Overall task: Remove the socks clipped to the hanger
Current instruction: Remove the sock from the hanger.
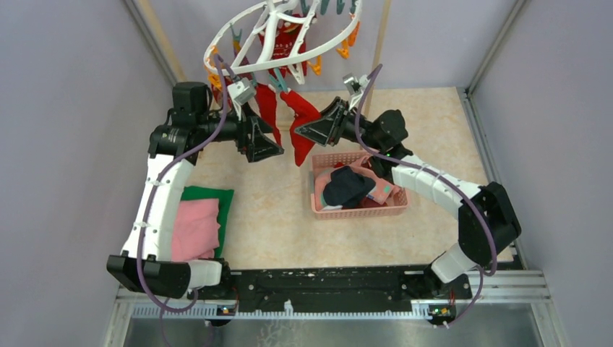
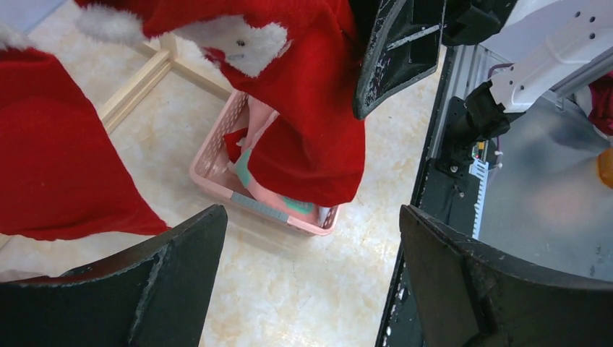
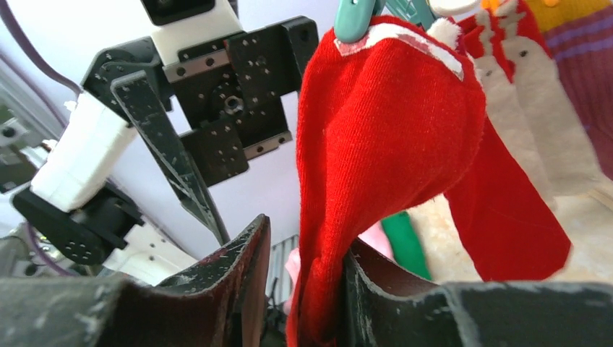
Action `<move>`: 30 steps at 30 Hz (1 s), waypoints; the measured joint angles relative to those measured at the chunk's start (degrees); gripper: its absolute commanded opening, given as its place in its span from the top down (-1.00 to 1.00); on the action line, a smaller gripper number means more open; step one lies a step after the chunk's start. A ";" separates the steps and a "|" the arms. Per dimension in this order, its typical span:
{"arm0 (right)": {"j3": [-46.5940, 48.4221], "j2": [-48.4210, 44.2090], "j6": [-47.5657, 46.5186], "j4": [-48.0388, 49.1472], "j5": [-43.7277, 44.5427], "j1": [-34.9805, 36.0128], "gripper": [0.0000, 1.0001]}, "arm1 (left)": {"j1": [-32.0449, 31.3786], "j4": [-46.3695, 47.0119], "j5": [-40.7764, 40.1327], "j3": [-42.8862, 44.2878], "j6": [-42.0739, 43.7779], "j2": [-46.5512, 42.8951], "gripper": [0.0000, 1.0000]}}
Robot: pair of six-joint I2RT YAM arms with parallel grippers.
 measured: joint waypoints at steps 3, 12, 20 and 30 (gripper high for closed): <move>2.14 2.25 3.15 2.54 -1.03 0.17 0.28 | -0.28 2.01 1.01 -0.31 -1.44 0.15 -0.88; 7.19 6.16 6.88 3.80 -2.62 1.64 0.37 | -0.31 7.63 2.21 -1.86 -5.53 0.28 -0.77; 7.15 6.14 4.57 1.01 -2.32 1.68 0.38 | -0.28 9.88 -2.58 2.21 -12.55 0.76 -0.98; 7.06 6.16 2.93 -0.50 -1.73 2.36 0.39 | -0.26 12.07 -9.60 7.30 -22.38 0.76 -0.98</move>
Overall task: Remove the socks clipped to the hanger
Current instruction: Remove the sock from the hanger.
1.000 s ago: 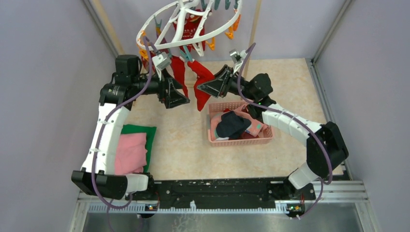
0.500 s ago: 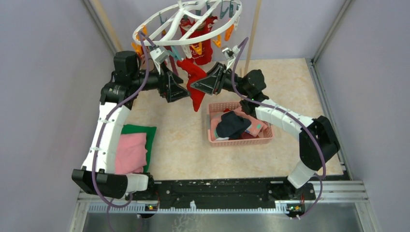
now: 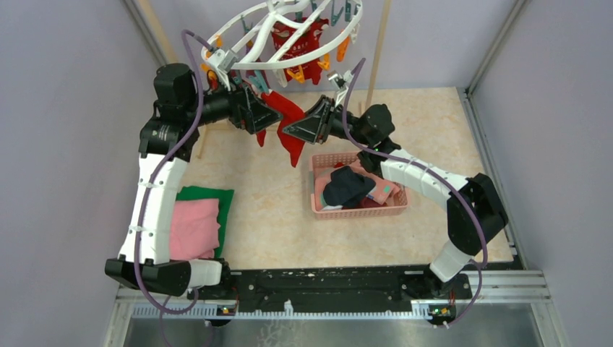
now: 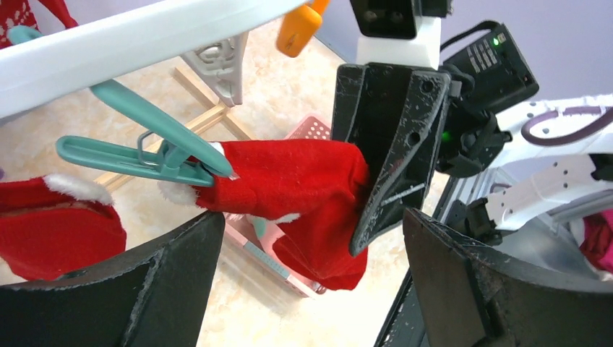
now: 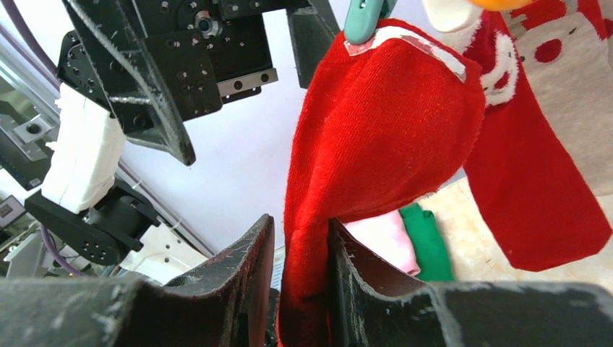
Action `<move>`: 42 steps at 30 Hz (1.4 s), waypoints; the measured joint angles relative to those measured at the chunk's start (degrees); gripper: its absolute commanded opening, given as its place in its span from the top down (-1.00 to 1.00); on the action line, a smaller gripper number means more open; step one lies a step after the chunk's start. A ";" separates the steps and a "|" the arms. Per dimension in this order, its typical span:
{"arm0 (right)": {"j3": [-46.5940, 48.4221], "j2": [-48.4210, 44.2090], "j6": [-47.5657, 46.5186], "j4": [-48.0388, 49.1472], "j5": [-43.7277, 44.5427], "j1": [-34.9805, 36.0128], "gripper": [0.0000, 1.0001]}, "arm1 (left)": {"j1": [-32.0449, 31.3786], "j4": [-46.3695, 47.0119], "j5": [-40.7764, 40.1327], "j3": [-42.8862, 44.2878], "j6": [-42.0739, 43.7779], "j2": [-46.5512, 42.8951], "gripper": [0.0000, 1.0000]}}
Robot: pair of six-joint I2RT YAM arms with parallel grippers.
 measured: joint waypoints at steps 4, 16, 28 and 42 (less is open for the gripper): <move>0.00 -0.02 -0.35 -0.07 0.04 0.50 0.40 | 0.02 1.31 -1.33 -0.04 -4.57 0.26 -0.98; -0.09 0.00 -1.11 -1.27 0.50 0.94 0.42 | 0.11 5.55 -5.40 1.03 -12.79 1.01 -0.92; -0.07 1.09 -1.09 -1.38 0.48 1.84 0.43 | 0.28 4.24 -13.90 4.39 -12.13 1.27 -0.83; 1.22 3.06 -1.11 -2.62 0.94 3.32 0.46 | 0.28 6.29 -14.56 5.14 -15.06 4.87 -0.71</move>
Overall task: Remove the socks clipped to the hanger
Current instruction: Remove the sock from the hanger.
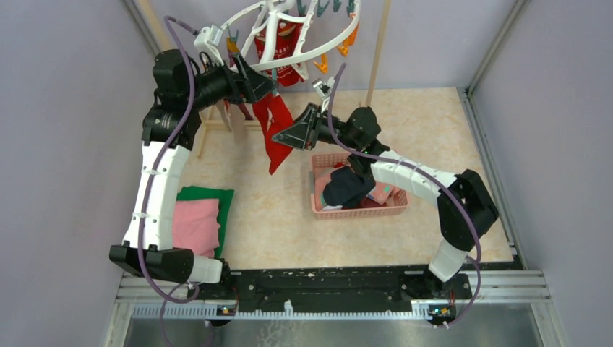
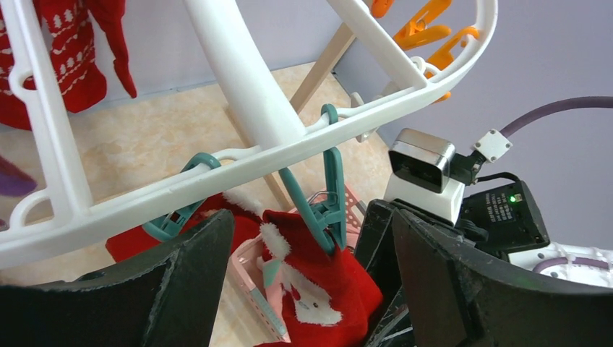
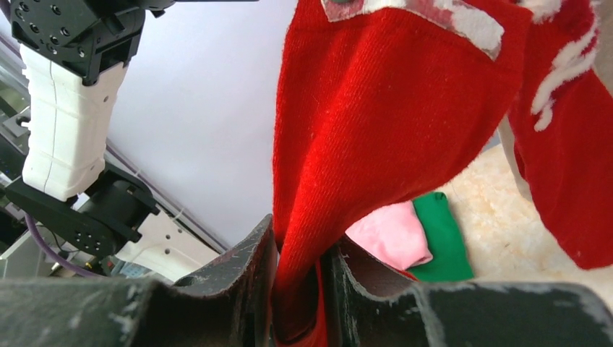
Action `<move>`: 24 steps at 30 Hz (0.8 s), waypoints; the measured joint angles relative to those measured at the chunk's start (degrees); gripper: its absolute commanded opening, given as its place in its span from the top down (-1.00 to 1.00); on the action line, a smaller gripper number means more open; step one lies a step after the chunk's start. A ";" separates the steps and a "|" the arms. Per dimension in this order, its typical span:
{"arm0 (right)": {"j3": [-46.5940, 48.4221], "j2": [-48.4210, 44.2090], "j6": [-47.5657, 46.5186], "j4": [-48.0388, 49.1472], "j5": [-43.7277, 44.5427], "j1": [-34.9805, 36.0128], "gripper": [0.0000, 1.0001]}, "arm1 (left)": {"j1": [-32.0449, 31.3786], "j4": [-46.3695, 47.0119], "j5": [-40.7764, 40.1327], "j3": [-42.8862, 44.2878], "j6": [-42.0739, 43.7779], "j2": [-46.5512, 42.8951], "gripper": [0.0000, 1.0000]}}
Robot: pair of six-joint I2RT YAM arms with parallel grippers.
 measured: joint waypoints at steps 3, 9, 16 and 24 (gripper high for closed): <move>1.27 0.83 0.00 0.04 0.13 0.59 0.46 | 0.00 0.83 1.36 0.00 -0.96 0.04 -0.70; 2.89 2.75 0.04 0.07 0.22 1.49 0.48 | 0.00 2.43 2.89 0.00 -2.19 0.04 -0.65; 2.99 3.54 0.04 0.07 0.35 1.84 0.48 | 0.00 2.78 2.64 0.00 -2.23 0.17 -0.52; 4.20 4.26 0.22 0.17 0.37 2.34 0.50 | -0.76 3.04 1.09 0.00 -2.14 0.90 -0.27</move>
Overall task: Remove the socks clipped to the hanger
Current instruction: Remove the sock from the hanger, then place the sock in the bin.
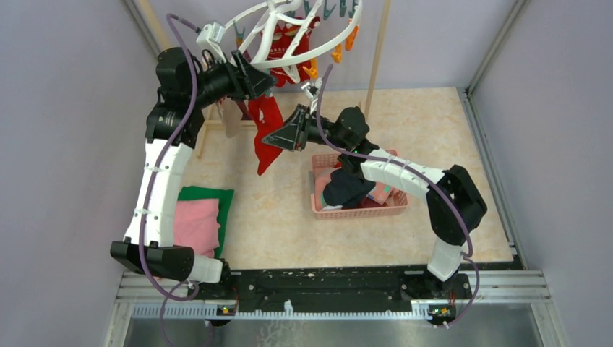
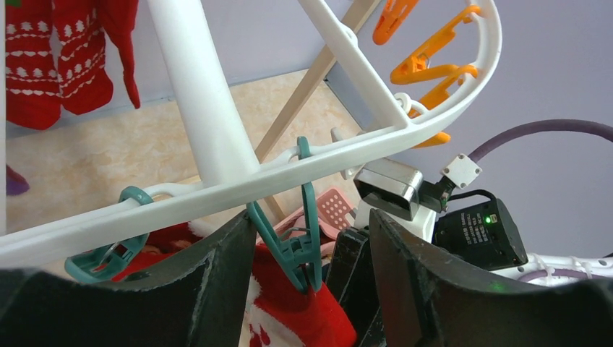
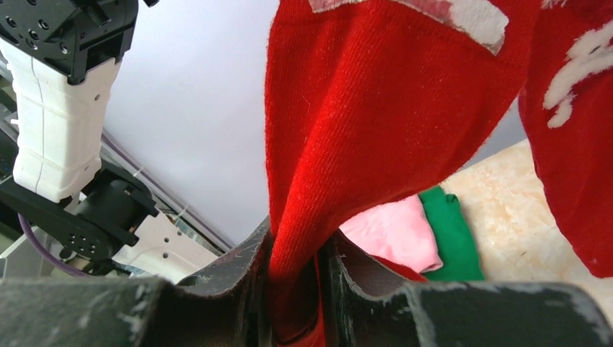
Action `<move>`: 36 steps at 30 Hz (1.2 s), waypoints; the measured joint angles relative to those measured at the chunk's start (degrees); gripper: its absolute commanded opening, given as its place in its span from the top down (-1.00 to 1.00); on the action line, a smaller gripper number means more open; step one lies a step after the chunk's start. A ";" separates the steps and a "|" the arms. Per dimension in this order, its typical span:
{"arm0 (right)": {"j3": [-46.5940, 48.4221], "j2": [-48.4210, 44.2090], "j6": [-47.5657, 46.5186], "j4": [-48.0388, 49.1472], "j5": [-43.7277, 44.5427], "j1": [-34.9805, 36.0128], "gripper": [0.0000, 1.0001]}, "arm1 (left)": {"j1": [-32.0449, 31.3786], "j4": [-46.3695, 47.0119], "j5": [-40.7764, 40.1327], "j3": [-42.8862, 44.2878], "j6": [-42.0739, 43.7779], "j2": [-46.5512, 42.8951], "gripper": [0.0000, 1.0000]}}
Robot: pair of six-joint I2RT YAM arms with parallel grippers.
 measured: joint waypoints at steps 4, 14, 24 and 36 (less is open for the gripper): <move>0.31 0.55 0.02 -0.02 -0.02 0.44 0.51 | -0.13 0.00 -1.49 0.02 0.15 0.11 -0.16; 0.31 1.95 0.48 0.39 0.00 0.68 0.57 | -0.22 -0.07 -3.85 0.22 0.31 0.72 0.50; 0.09 2.01 -0.90 -1.20 0.17 0.68 0.59 | -0.28 -0.44 -4.46 1.20 0.79 0.74 1.00; -18.01 -22.10 -16.44 -20.41 11.02 -4.94 0.55 | -0.57 -0.42 -4.17 1.27 0.61 0.74 1.00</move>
